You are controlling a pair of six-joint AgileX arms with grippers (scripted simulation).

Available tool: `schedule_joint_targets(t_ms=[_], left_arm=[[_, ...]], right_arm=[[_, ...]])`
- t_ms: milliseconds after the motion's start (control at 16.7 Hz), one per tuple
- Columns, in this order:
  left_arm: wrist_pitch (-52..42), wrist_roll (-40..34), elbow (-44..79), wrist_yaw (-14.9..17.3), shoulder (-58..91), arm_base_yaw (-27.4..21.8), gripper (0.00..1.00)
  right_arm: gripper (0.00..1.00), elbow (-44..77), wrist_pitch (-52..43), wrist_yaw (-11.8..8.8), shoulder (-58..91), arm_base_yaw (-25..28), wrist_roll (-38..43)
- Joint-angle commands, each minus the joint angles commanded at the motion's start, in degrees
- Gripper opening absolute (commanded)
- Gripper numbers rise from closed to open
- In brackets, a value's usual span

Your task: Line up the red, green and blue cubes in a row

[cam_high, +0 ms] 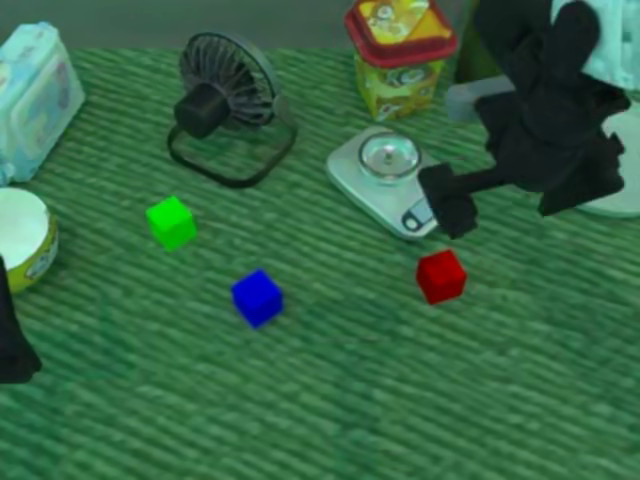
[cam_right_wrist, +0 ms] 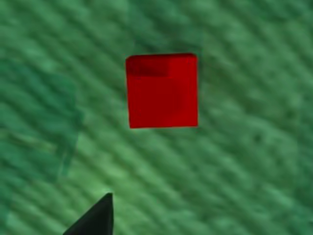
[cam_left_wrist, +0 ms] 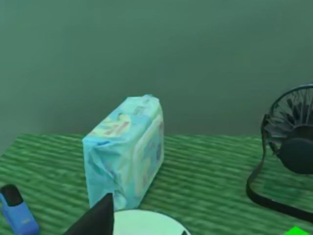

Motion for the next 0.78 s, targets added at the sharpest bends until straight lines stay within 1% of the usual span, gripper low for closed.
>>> schedule_joint_targets(t_ms=[180, 360, 780], left_arm=[[0.0, 0.0, 0.0, 0.0, 0.0, 0.0, 1.0], [0.0, 0.0, 0.0, 0.0, 0.0, 0.0, 1.0], [0.0, 0.0, 0.0, 0.0, 0.0, 0.0, 1.0]], right_arm=[[1.0, 9.5, -5.2, 0.1, 10.2, 2.4, 0.8], [1.0, 14.8, -7.9, 0.3, 15.8, 3.8, 1.2], [1.0, 15.4, -8.0, 0.3, 16.7, 3.7, 1.2]])
